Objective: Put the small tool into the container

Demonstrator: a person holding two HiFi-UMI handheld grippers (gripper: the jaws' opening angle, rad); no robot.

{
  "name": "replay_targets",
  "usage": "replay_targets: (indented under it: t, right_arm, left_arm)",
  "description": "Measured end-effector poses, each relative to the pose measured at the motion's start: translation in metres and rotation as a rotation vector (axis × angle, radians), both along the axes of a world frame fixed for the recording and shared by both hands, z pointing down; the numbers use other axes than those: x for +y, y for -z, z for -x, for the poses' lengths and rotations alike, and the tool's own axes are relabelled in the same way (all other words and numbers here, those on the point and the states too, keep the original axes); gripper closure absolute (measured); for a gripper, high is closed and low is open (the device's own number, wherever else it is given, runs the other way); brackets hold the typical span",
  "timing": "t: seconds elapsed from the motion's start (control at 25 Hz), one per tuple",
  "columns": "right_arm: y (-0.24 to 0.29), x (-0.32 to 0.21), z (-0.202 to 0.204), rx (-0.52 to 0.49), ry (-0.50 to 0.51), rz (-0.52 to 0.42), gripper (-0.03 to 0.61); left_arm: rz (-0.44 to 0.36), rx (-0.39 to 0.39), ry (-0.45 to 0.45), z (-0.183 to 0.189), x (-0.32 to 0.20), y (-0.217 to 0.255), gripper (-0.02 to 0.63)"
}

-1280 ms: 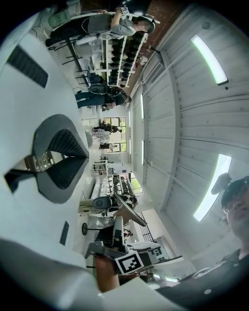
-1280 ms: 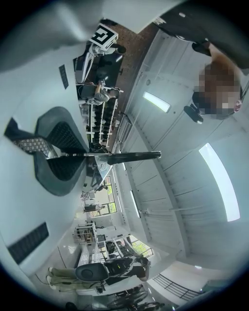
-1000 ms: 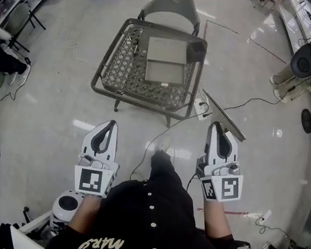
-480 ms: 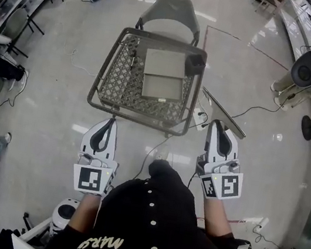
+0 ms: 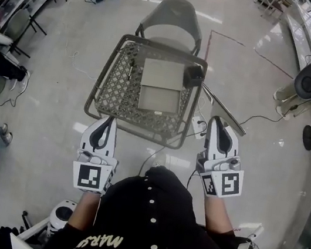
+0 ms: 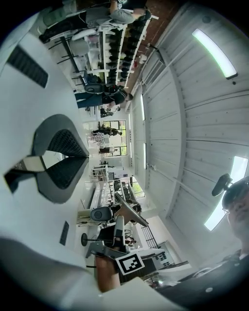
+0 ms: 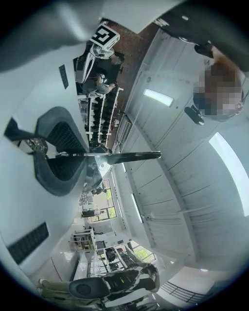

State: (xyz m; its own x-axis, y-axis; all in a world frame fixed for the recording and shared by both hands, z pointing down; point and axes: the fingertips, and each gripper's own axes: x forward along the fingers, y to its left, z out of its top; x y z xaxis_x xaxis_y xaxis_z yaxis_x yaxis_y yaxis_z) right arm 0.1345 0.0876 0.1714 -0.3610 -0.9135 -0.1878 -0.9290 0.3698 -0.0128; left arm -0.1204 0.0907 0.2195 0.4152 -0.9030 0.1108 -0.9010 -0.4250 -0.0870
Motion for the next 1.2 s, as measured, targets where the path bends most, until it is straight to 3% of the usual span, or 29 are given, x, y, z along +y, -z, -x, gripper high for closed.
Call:
replay_targets:
  t: [0.64,1.2]
  right_arm:
    - [0.01,-0.092,-0.037,0.02,0.071,-0.013,0.563]
    - [-0.002,-0.124,-0.034,0.037,0.079,0.016,0.563]
  left_arm:
    - [-0.016,0.031,0.066,-0.041,-0.089,0.007,0.588]
    - [0.024,0.025,0.072,-0.037,-0.114,-0.005,0.588]
